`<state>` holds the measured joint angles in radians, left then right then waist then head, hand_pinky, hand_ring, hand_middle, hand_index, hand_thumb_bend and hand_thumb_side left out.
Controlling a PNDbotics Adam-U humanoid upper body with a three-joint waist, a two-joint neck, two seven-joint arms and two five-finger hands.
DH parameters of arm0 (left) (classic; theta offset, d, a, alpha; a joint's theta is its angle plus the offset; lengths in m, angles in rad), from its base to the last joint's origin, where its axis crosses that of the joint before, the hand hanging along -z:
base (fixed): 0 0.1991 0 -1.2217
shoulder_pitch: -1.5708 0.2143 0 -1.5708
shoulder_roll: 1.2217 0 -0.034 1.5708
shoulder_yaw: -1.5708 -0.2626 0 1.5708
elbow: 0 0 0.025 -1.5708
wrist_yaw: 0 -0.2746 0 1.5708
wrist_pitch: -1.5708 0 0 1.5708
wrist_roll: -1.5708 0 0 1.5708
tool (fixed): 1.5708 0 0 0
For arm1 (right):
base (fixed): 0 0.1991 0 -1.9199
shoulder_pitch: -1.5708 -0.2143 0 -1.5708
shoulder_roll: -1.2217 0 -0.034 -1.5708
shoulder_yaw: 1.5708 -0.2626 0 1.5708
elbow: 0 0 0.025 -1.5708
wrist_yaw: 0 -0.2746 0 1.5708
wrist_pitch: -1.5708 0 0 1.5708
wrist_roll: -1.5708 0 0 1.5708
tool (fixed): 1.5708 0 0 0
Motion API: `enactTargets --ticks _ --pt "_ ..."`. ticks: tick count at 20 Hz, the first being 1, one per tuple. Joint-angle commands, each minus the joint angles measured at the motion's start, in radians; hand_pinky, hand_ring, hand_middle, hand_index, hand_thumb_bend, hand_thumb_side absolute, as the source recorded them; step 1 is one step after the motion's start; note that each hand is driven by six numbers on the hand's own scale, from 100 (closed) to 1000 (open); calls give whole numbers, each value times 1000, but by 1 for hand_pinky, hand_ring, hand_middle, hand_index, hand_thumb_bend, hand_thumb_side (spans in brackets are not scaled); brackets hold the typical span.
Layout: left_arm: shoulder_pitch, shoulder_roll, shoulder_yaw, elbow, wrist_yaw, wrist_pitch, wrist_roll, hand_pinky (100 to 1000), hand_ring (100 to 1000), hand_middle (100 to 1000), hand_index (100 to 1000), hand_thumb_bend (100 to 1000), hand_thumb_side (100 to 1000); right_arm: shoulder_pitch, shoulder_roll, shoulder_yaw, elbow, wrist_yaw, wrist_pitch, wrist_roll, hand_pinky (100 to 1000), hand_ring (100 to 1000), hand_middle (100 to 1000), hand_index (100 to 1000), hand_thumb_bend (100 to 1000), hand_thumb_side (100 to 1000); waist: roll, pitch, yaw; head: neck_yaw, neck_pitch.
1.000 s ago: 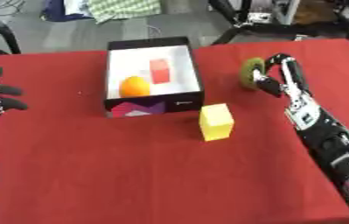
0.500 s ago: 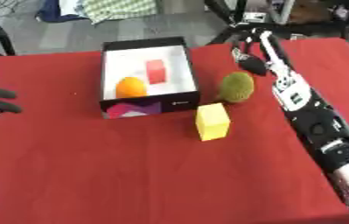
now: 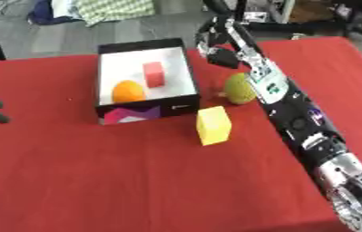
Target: Pick up objects on the table and place them in the box.
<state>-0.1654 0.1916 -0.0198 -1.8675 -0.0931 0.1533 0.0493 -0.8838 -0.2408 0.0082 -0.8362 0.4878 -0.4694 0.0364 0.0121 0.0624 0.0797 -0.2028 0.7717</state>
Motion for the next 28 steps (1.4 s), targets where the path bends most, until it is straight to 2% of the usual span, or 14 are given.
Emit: enactTargets --ticks 1,3,5,6,14,15,16,22,27,28 --pt "-6 5 4 -11 5 -3 -2 741 500 549 890 130 939 -21 -22 0 -20 29 2 32 980 837 749 662 100 331 -6 -16 -3 -4 -2" --pt "-5 6 4 -11 4 -3 -3 742 500 549 890 131 939 -17 -43 -5 -8 59 15 44 998 873 810 817 100 283 -7 -17 -5 -6 -2" --pt "-3 8 6 -10 3 -2 -3 742 500 549 890 133 939 -11 -64 -19 23 90 39 56 1000 913 866 918 100 240 -8 -19 -8 -6 -2" --pt "-2 9 6 -9 2 -1 -3 742 500 549 890 132 940 -8 -78 -27 44 106 54 59 1000 930 887 941 100 226 -10 -20 -10 -7 -2" --pt "4 13 10 -5 -5 2 -5 743 501 551 891 133 942 9 -156 -64 193 239 186 13 1000 963 924 969 100 198 -16 -28 -19 5 -2" --pt "4 13 10 -5 -6 3 -6 744 501 551 891 132 943 10 -159 -64 201 256 202 7 1000 964 924 969 100 153 -16 -28 -19 6 -2" --pt "4 13 10 -5 -6 3 -6 744 501 551 891 133 943 12 -163 -65 210 273 218 1 1000 964 924 968 100 198 -16 -27 -19 7 -2" --pt "4 14 11 -6 -11 5 -10 745 502 552 892 132 945 25 -161 -73 267 368 281 -28 1000 969 928 967 100 203 -14 -25 -20 9 -2" --pt "4 12 11 -6 -12 6 -14 746 503 553 893 131 947 32 -149 -89 301 445 285 -19 1000 973 929 954 100 288 -13 -24 -21 12 -2" --pt "4 13 11 -6 -12 6 -15 747 503 553 892 130 947 33 -147 -89 308 460 279 -8 1000 977 928 949 100 355 -13 -23 -21 12 -2"
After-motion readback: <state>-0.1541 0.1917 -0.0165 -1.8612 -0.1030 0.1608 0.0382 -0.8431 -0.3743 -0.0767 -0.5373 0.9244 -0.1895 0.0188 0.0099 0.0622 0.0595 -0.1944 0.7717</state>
